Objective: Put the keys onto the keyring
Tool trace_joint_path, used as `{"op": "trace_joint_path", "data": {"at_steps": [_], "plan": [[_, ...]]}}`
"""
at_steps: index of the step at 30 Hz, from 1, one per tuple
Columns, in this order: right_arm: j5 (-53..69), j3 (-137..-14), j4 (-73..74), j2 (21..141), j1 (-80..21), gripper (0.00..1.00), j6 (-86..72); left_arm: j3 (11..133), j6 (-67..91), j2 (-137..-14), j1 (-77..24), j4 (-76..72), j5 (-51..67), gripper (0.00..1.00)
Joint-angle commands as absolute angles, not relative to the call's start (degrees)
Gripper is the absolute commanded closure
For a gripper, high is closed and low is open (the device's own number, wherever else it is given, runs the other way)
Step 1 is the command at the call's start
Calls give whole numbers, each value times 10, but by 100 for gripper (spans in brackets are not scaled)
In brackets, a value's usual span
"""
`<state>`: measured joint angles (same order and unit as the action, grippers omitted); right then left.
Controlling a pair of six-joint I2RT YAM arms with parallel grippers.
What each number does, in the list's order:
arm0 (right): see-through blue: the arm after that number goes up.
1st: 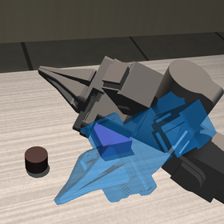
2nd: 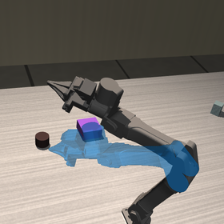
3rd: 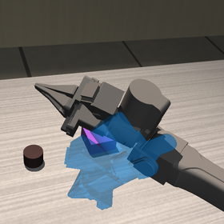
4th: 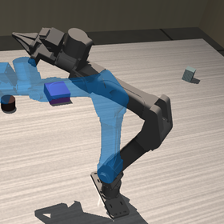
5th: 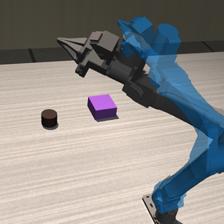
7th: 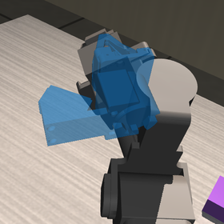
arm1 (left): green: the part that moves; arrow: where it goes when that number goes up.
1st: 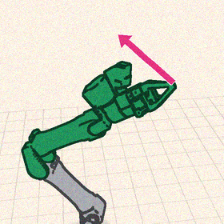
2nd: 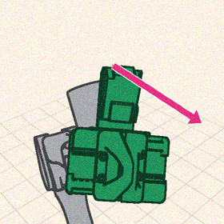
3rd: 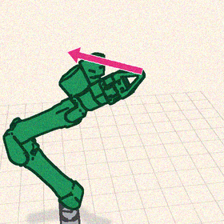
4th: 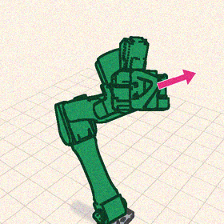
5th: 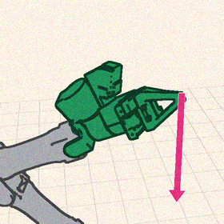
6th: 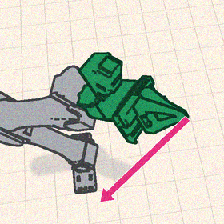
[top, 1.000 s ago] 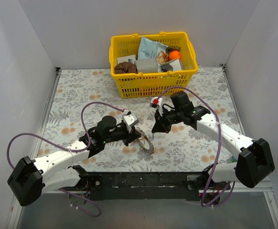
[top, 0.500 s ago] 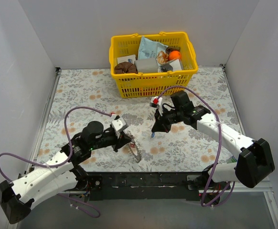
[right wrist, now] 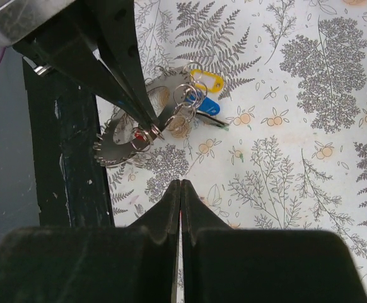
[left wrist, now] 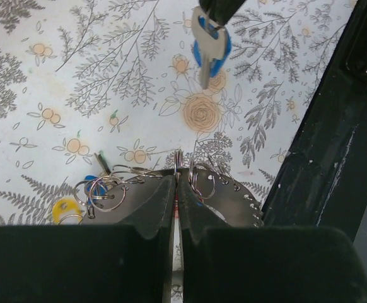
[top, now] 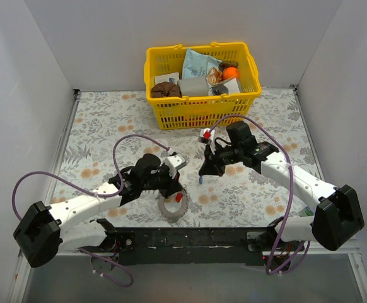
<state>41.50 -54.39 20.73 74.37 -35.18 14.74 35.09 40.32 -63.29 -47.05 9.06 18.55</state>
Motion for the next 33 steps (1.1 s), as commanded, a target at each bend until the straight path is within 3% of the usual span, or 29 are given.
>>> {"op": "trace_joint_path", "data": {"at_steps": [1,10,33], "plan": [[447,-540,172,727,-354,99,148,322,393,-598,-477,-32,233,100],[474,-537,149,742,-362,99,143,295,380,-549,-483,-50,279,100],[410,-511,209,705,-390,99,161,286,380,-593,-491,-89,262,100]]}}
